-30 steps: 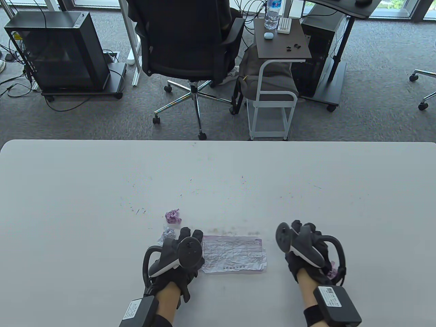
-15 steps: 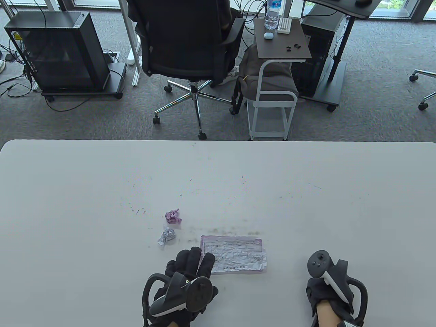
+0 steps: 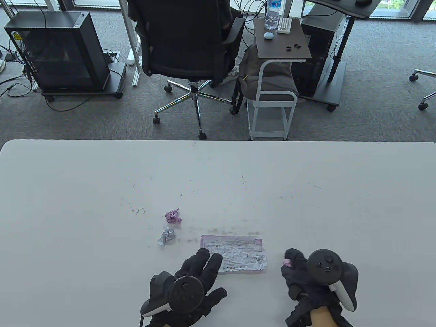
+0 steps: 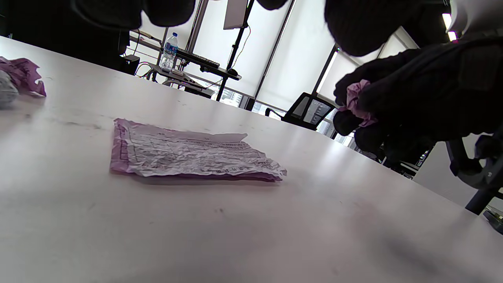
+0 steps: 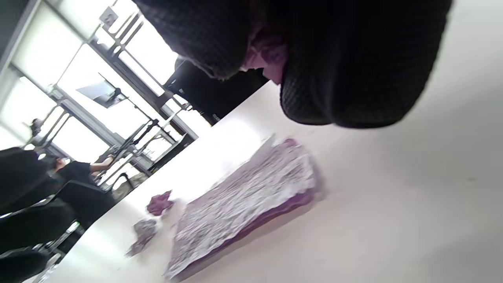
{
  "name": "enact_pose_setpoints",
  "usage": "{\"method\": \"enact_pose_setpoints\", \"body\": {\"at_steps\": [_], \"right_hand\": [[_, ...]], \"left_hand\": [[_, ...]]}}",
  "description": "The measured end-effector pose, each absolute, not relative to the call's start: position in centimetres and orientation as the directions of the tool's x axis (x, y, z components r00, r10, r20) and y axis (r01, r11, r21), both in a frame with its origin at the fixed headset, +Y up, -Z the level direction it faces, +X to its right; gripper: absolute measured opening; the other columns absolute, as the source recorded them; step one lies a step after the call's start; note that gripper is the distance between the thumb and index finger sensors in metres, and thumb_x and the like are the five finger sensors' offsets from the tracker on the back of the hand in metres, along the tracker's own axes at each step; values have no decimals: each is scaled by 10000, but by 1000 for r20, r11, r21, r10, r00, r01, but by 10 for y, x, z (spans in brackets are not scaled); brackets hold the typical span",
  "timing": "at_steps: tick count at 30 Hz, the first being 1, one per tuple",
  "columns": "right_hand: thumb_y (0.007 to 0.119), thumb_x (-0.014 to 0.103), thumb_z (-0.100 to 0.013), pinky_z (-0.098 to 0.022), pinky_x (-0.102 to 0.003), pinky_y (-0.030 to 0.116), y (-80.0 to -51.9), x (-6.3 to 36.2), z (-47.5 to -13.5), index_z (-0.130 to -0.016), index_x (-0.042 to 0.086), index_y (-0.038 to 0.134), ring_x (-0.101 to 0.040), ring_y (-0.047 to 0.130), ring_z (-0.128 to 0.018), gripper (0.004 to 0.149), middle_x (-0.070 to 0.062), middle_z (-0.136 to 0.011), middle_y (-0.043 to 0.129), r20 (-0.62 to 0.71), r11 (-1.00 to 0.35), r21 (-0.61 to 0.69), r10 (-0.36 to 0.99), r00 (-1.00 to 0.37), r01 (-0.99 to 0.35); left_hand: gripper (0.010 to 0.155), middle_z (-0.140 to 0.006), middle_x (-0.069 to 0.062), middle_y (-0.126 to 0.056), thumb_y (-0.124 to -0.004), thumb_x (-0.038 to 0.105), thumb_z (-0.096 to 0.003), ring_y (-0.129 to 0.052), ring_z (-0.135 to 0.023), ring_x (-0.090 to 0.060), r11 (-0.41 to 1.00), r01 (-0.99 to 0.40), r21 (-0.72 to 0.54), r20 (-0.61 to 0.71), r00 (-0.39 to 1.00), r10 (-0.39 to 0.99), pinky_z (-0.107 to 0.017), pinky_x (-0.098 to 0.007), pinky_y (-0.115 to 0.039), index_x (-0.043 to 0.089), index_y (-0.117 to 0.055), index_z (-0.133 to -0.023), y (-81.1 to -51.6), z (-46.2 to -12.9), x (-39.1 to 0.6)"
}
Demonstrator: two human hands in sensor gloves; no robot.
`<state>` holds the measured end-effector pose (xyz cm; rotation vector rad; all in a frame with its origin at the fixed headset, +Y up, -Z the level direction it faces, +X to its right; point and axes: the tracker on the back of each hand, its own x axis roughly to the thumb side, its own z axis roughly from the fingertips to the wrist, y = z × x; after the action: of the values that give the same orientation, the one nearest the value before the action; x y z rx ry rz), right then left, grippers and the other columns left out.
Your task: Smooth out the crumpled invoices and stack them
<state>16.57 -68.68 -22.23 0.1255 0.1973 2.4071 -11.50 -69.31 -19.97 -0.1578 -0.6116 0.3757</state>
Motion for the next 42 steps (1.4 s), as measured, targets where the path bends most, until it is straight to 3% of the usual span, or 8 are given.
{"method": "enact_pose_setpoints", "body": {"at_steps": [4, 6, 14, 19, 23, 28, 34, 42], "right_hand": [[789, 202, -532, -329, -372, 913, -674, 111, -206, -990, 141, 541, -341, 949, -581, 524, -263, -873, 771, 246, -808, 214, 588, -771, -548], [799, 221, -526, -327, -357, 908, -681, 99, -200, -1004, 153, 528, -300, 944, -573, 554, -233, -859, 776, 270, -802, 206, 597, -755, -560], [885, 305, -465, -221, -307, 894, -691, 115, -194, -945, 54, 621, -174, 950, -390, 602, -156, -690, 872, 355, -785, 187, 614, -705, -590], [895, 373, -437, -162, -273, 884, -689, 105, -188, -896, 75, 689, -122, 947, -301, 583, -96, -591, 914, 459, -820, 171, 557, -692, -546], [892, 368, -428, -186, -295, 901, -688, 90, -185, -910, 67, 658, -161, 975, -334, 615, -108, -630, 910, 545, -831, 94, 504, -670, -548], [869, 281, -453, -319, -336, 911, -686, 74, -178, -997, 67, 516, -208, 957, -503, 683, -168, -798, 818, 624, -880, 56, 400, -671, -472], [833, 275, -489, -332, -395, 910, -695, 92, -191, -983, 45, 581, -270, 975, -517, 600, -256, -831, 831, 507, -635, 243, 728, -462, -734], [845, 221, -472, -283, -337, 913, -694, 98, -192, -932, 61, 653, -189, 978, -434, 523, -215, -724, 891, 514, -627, 176, 716, -472, -759]], "left_hand": [[795, -1111, -265, -219, -747, 466, -577, -506, -999, -568, 902, -309, -301, 540, 724, 428, -653, -651, -604, 101, -334, -1150, -697, -200, -114], [803, -1104, -278, -229, -752, 457, -575, -573, -981, -543, 876, -337, -344, 528, 702, 478, -639, -627, -642, 93, -320, -1146, -700, -200, -116], [856, -1078, -320, -288, -773, 419, -568, -822, -814, -397, 679, -559, -477, 428, 527, 734, -551, -505, -769, 59, -232, -1124, -706, -200, -133], [848, -1067, -312, -397, -737, 434, -583, -901, -736, -314, 578, -592, -562, 416, 402, 816, -515, -465, -815, 44, -206, -1118, -708, -198, -117], [844, -994, -275, -599, -720, 445, -588, -962, -657, -262, 501, -630, -593, 369, 341, 865, -472, -438, -852, 12, -216, -1108, -709, -197, -113], [754, -902, -184, -710, -762, 317, -571, -977, -589, -224, 534, -691, -487, 369, 392, 843, -483, -460, -854, 29, -315, -1107, -713, -202, -119], [677, -911, -169, -704, -781, 192, -559, -961, -598, -219, 534, -715, -452, 388, 381, 839, -539, -515, -817, 83, -405, -1112, -711, -206, -125], [555, -860, -157, -793, -713, 302, -595, -1009, -562, -257, 555, -717, -423, 394, 406, 825, -526, -530, -822, 68, -553, -1072, -714, -203, -125]]}}
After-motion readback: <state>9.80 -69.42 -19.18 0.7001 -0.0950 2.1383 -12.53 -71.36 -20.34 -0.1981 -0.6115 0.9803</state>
